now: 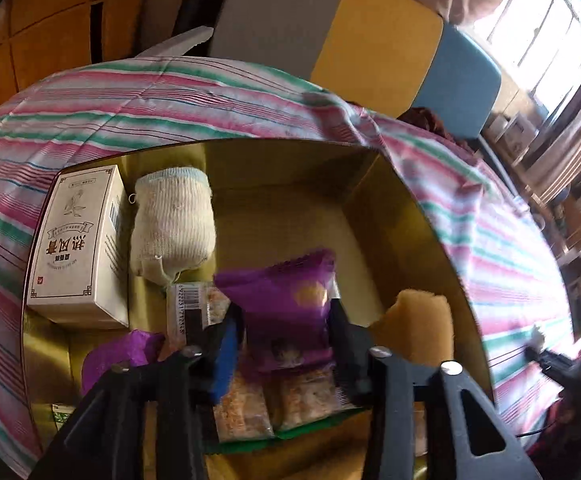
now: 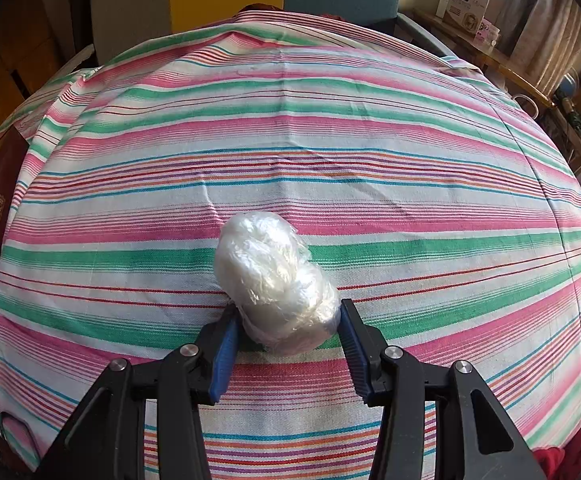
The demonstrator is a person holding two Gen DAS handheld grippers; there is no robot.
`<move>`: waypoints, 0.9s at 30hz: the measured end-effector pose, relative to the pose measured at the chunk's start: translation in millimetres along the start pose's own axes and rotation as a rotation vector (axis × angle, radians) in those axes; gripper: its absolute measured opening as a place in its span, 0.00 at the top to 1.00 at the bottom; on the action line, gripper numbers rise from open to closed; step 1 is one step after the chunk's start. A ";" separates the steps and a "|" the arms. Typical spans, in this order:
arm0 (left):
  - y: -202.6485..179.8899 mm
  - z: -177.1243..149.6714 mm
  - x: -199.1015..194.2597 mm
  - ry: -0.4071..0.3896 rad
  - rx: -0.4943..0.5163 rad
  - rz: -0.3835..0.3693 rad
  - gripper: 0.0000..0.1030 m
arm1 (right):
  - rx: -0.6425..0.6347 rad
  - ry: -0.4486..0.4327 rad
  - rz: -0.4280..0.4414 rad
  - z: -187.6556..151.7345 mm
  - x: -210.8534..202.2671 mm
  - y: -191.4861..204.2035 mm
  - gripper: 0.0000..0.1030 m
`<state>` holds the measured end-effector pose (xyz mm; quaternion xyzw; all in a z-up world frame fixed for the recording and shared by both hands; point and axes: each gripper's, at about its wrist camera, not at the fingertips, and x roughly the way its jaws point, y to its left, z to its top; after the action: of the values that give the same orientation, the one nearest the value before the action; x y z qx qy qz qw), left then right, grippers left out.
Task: Organize objects
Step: 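Lower the purple packet into the gold tray and open the left tool, then carry the plastic-wrapped bundle into the gold tray and release it with the right tool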
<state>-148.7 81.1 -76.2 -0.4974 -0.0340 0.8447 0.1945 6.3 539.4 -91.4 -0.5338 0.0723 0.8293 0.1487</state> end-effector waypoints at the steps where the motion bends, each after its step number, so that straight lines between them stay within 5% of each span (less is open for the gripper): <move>1: -1.0 -1.7 0.1 0.000 0.013 0.006 0.42 | -0.001 0.000 -0.002 0.4 0.1 0.4 0.52; 2: -1.1 -3.6 -0.6 0.001 0.018 0.014 0.29 | -0.002 0.000 -0.003 0.3 -0.4 0.9 0.52; 3: -0.4 -6.1 -2.8 -0.002 0.015 0.017 0.27 | -0.002 0.000 -0.004 -0.5 -1.8 1.6 0.52; 14: 0.2 -28.2 -75.1 -0.184 0.055 0.112 0.27 | 0.020 0.006 -0.005 -1.7 -9.0 9.9 0.58; 20: 2.1 -38.7 -110.0 -0.253 0.059 0.148 0.27 | 0.016 -0.004 0.149 -2.8 -21.8 57.1 0.58; 27: 9.3 -49.1 -132.8 -0.294 0.018 0.192 0.27 | -0.142 -0.108 0.368 20.1 -73.8 166.0 0.58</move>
<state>-52.5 17.7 6.6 -0.3677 -0.0068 0.9234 0.1101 -36.4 375.7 -22.4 -0.4753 0.1019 0.8730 -0.0398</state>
